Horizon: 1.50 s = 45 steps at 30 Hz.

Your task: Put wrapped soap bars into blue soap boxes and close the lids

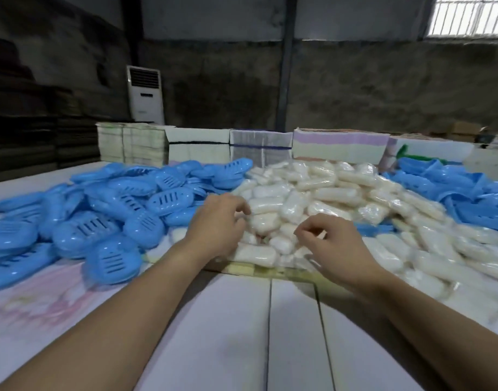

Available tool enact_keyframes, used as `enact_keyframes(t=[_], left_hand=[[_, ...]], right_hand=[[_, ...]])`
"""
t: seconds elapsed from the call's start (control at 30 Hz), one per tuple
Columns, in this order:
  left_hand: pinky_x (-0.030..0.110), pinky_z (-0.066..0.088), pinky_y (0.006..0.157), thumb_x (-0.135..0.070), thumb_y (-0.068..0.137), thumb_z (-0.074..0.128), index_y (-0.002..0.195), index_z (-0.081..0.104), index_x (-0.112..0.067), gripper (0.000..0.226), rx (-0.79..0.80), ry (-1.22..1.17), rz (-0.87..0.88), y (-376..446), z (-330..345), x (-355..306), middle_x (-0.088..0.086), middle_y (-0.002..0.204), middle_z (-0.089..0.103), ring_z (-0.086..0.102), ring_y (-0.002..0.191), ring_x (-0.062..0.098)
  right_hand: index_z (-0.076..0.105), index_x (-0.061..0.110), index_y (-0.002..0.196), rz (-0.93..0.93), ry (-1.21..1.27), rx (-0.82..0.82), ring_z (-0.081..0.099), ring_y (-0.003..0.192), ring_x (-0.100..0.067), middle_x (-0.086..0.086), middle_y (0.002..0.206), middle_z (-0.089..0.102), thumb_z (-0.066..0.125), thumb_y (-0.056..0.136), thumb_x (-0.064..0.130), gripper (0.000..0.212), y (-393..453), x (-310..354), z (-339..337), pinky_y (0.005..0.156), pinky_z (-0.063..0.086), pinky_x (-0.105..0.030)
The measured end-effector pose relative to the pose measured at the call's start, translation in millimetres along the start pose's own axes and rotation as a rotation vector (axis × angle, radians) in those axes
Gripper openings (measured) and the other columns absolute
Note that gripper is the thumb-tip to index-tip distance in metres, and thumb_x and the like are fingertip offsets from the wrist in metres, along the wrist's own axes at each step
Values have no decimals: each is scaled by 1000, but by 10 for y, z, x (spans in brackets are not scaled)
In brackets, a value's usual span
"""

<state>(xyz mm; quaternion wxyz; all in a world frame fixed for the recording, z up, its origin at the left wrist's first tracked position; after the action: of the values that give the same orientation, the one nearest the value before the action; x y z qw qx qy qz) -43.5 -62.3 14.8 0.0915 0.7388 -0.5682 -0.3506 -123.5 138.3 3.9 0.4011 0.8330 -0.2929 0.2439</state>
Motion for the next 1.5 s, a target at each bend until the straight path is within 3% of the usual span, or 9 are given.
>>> enact_keyframes(t=[0.1,0.2,0.37,0.5,0.67,0.87,1.03,1.13,1.5], left_hand=[[45,37,98,-28,93,58,128,60,-28,35,-38,270,-178,70,-136,410,-1,132,53,40,124,29],[46,36,100,-33,96,58,120,67,-28,26,-31,368,-293,45,-209,619,1,131,55,41,126,31],[27,30,89,-28,94,69,97,70,-26,4,-162,-24,-13,26,-271,155,-8,107,56,46,111,19],[9,33,85,-23,86,77,85,66,-42,22,107,-391,279,-182,-38,-562,-20,109,58,50,107,-2],[3,36,83,0,86,70,86,77,-28,28,462,-320,406,-398,285,-736,-8,120,54,50,106,-7],[21,37,98,-7,80,49,90,78,-27,36,472,-260,374,-365,274,-728,-11,115,62,50,110,3],[32,40,102,-55,79,72,87,73,-38,19,470,-160,393,-401,281,-766,-18,106,65,50,106,0],[29,39,99,-59,77,76,91,72,-37,26,492,-97,396,-436,332,-776,-19,105,64,47,104,-2],[24,48,81,-70,44,75,97,67,-44,59,534,-185,261,-447,319,-695,-21,97,62,54,94,-2]], right_hand=[[73,29,75,-27,38,42,61,83,-5,22,85,64,64,84,19,16,-44,116,99,75,58,-43],[74,28,76,-60,24,49,60,85,-5,25,86,63,64,83,18,16,-51,178,117,78,57,-41],[73,30,76,-85,-30,-33,59,84,0,23,83,65,64,82,17,17,-5,128,-41,73,46,-25],[72,31,78,-4,82,-278,61,79,-1,16,81,69,64,83,12,21,85,23,-421,69,43,-16],[73,28,88,168,163,-451,64,86,-11,12,87,70,62,87,15,17,120,-233,-853,76,49,-29],[68,28,85,222,-415,-175,59,81,-13,11,83,65,62,85,29,6,268,-357,-915,68,46,-30],[68,20,74,376,-955,56,55,90,-23,3,81,63,58,79,69,50,231,-622,-1025,74,52,-35],[58,20,69,451,-975,214,51,95,-28,2,83,55,56,70,77,57,99,-816,-935,79,48,-36],[62,15,59,334,-791,190,51,81,-21,3,63,55,67,54,64,49,62,-634,-773,62,44,-31]])
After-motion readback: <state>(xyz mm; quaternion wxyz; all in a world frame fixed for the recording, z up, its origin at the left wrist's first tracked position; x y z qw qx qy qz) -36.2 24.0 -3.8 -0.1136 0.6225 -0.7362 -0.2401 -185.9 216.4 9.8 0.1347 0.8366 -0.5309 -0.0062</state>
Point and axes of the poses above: each hand's wrist, its own y-axis towards the middle knuckle, its own z-axis out of the palm, x = y × z, the point moved 7 cm from there along y, towards the middle knuckle
